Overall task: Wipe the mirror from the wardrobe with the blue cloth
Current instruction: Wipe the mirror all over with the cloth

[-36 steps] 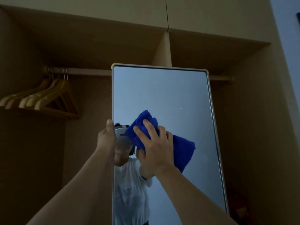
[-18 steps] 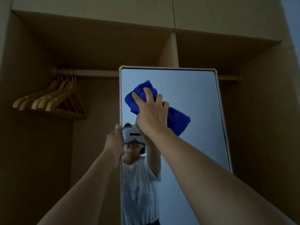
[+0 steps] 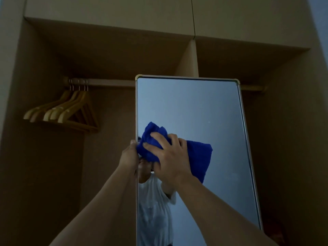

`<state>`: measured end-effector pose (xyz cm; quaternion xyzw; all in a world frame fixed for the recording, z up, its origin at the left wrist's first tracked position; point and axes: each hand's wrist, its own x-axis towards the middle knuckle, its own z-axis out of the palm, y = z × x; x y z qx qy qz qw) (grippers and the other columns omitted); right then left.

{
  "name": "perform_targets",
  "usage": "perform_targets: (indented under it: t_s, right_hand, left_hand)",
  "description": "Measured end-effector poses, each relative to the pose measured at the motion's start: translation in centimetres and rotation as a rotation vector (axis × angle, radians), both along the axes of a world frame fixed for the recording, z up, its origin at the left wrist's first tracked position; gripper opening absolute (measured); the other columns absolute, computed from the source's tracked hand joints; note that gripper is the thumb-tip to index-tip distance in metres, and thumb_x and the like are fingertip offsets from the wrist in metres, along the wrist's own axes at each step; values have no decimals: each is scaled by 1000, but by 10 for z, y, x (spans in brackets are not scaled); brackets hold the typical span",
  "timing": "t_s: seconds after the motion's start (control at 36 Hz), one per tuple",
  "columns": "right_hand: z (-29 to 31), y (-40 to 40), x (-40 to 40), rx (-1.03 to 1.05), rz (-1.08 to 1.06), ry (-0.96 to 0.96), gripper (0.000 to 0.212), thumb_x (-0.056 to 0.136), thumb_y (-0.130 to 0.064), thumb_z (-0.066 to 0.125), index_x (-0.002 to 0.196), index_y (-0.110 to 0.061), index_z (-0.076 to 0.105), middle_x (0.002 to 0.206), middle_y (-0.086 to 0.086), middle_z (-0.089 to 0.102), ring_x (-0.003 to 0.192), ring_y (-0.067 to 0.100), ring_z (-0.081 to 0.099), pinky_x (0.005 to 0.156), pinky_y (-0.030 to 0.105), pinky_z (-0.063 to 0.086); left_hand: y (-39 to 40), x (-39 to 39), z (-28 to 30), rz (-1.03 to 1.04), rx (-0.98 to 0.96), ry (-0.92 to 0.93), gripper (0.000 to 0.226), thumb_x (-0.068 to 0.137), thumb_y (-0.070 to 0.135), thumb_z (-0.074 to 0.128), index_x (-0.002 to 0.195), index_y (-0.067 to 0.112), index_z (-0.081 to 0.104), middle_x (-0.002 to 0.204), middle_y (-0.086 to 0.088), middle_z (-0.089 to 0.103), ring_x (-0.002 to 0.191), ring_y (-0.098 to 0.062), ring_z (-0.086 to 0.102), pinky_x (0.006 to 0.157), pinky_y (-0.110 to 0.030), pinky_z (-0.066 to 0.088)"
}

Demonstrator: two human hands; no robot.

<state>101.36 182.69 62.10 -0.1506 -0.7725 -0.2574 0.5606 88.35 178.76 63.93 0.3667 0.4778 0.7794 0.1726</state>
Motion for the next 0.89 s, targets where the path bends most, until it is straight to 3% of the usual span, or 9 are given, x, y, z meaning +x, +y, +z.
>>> perform_targets:
  t_s: [0.11,0.19,0.39,0.47,0.56,0.61,0.69,0.81,0.89]
  right_hand:
    - [-14,4,12,27,-32,-75,49,74,-41,40,116,-33,65,128,-4,58,101,26,57,82,46,50]
    - [-11,7,16,61,-72,-109,49,76,-39,42,119,-33,63,129,-2,58,100,26,58,80,45,52]
    - [44,2,1,-43,-110,-31,62,77,-24,63,136,-30,46,144,3,41,114,31,45,91,48,39]
    - [70,2,-6,-62,-124,-3,66,80,-26,60,141,-33,36,149,2,31,118,30,38,94,47,35]
    - [78,6,-5,-64,-142,2,65,80,-28,60,140,-34,36,148,1,32,118,29,39,95,47,35]
    - [64,9,-2,-61,-118,9,63,77,-29,61,137,-32,42,145,1,38,116,29,42,93,47,38]
    - [30,17,5,-20,-76,49,58,72,-30,60,130,-29,54,136,3,50,107,30,52,86,47,44]
    - [18,26,16,61,-75,57,55,70,-29,58,125,-26,60,131,4,56,99,31,56,80,46,47]
    - [32,28,21,-10,-92,79,58,73,-27,57,131,-27,55,135,4,50,103,30,51,82,45,44]
  left_hand:
    - [-2,4,1,73,-81,48,60,97,51,26,127,5,49,115,-23,61,108,-36,59,98,-52,45]
    - [-4,10,1,100,-60,74,59,98,49,26,124,2,50,107,-30,60,100,-41,60,96,-53,45]
    - [-5,11,-4,113,9,158,48,102,39,24,88,10,60,51,3,61,48,-8,58,48,-23,46]
    - [-7,15,-2,100,-1,126,47,101,40,25,95,13,63,85,-21,66,77,-22,65,71,-36,52]
    - [-10,17,-1,131,2,105,49,101,40,28,107,3,60,109,-32,55,105,-43,52,94,-51,43]
    - [-10,16,-3,151,4,138,49,101,39,28,100,4,62,100,-22,64,91,-25,67,82,-38,52]
    - [-10,17,-3,165,7,186,48,102,36,26,81,9,59,56,-1,65,50,2,61,51,-16,51]
    - [-14,25,-2,187,37,179,48,103,33,25,72,10,54,36,7,53,33,-1,51,34,-13,39]
    - [-17,28,-2,201,13,172,52,102,36,27,90,-3,59,60,-12,62,55,-16,64,51,-27,54]
